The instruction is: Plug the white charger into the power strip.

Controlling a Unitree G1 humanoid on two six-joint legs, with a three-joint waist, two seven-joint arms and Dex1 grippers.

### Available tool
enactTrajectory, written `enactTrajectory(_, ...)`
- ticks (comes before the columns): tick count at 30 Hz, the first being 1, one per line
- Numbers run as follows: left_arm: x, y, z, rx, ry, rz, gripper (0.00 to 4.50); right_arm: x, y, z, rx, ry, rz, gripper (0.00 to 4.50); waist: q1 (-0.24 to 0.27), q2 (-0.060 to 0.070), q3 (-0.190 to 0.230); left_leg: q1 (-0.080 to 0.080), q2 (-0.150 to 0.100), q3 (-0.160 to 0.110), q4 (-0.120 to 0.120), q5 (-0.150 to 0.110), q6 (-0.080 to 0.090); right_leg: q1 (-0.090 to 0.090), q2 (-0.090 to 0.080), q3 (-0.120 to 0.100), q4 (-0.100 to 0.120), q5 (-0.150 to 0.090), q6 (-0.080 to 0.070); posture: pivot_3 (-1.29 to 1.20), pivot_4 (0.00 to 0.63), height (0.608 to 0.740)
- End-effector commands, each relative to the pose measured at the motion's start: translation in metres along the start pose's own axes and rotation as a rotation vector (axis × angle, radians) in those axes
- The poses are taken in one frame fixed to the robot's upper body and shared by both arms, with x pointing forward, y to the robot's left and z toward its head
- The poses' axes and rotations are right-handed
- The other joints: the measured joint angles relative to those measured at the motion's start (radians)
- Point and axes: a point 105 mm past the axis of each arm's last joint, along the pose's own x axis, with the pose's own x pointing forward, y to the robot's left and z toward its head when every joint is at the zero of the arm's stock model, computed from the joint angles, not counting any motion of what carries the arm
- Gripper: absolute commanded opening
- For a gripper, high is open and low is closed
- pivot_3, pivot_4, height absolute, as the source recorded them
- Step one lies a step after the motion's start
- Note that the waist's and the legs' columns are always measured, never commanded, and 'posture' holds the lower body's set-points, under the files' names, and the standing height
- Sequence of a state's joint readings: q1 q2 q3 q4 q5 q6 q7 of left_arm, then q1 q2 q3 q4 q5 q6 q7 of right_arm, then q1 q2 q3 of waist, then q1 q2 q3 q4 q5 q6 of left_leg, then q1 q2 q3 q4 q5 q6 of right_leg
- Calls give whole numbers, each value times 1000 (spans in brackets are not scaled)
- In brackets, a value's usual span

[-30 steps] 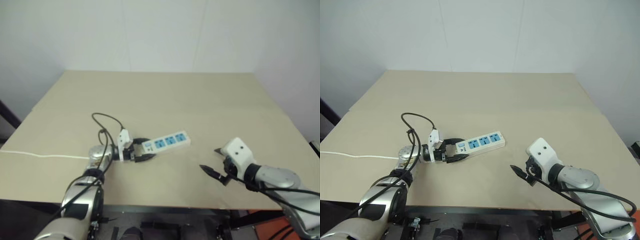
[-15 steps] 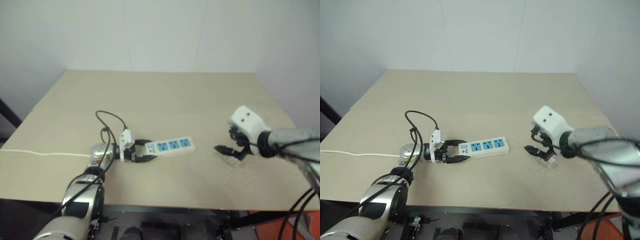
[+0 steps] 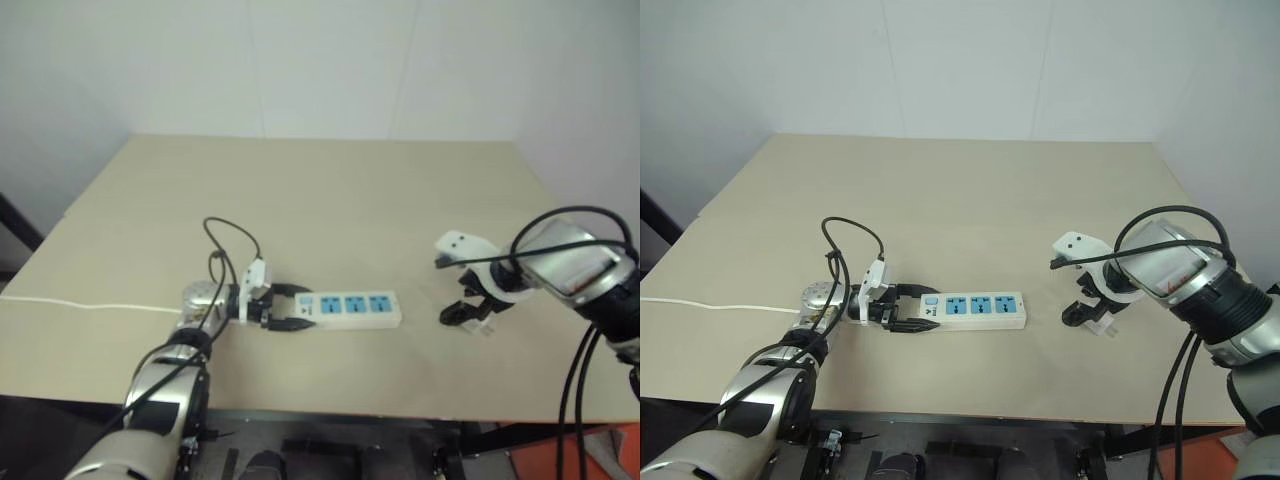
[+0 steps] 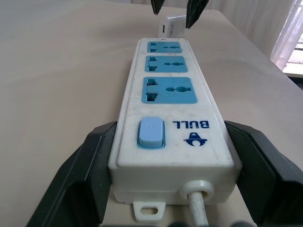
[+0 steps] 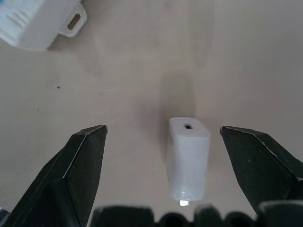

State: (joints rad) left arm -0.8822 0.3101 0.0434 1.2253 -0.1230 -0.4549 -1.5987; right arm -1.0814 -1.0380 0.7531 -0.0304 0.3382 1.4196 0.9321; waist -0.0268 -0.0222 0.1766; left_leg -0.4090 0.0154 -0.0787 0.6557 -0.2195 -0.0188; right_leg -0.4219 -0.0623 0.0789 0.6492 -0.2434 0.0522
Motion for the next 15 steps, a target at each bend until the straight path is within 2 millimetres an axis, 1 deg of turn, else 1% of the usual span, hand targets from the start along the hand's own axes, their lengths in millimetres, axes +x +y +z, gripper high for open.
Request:
enactTrajectory(1, 6, -7, -4, 2, 5, -40, 3249, -2, -12, 3, 18, -13, -43, 4500, 1, 0, 0, 0, 0, 0, 0, 0, 0, 0, 0, 0, 0, 0, 0, 0, 150, 740)
enactTrajectory(4, 8, -9, -6, -2, -8, -40, 3249, 3, -18, 4, 47, -11, -46, 4500, 1, 0, 0, 0, 0, 0, 1, 0, 0, 0, 0, 0, 0, 0, 0, 0, 150, 740)
enactTrajectory(8, 10, -11, -7, -3, -15, -38, 3249, 11, -22, -2, 60, 25, -54, 4500, 5, 0, 0, 0, 0, 0, 1, 0, 0, 0, 0, 0, 0, 0, 0, 0, 150, 740)
enactTrajectory(15, 7, -14, -12, -11, -11, -29, 3249, 16, -26, -6, 98, 43, -30, 4500, 5, 1, -1, 0, 0, 0, 2, 0, 0, 0, 0, 0, 0, 0, 0, 0, 150, 740)
